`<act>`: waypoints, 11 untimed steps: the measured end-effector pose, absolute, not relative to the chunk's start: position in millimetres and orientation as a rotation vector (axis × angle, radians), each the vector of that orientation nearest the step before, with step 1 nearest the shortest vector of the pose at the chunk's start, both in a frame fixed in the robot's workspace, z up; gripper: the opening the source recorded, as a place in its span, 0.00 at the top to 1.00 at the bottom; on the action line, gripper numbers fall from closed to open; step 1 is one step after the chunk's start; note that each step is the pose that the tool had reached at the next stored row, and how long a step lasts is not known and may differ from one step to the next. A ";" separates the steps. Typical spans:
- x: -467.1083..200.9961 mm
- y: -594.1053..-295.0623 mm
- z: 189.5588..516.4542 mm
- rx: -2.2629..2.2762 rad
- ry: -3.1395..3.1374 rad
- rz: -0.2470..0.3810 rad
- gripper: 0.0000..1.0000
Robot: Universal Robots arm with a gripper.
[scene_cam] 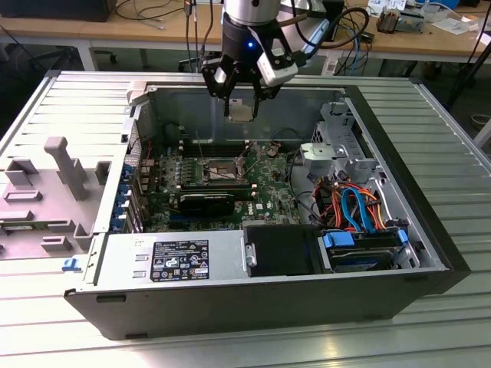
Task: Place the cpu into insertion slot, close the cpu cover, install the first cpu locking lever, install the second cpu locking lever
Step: 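Place the cpu into insertion slot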
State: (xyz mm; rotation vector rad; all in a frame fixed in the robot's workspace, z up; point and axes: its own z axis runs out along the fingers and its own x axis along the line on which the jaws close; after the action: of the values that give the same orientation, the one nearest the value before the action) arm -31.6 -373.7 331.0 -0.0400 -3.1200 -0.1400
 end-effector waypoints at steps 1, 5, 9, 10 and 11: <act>-31.7 -373.9 330.9 -0.040 -3.120 -0.140 0.46; -32.1 -374.9 330.4 -0.040 -3.120 -0.140 0.46; -32.4 -375.7 330.0 -0.040 -3.120 -0.140 0.46; -32.5 -376.1 329.8 -0.040 -3.120 -0.140 0.46; -32.6 -376.3 329.7 -0.040 -3.120 -0.140 0.46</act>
State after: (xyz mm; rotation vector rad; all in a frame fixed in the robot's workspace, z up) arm -32.6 -376.3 329.7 -0.0400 -3.1200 -0.1400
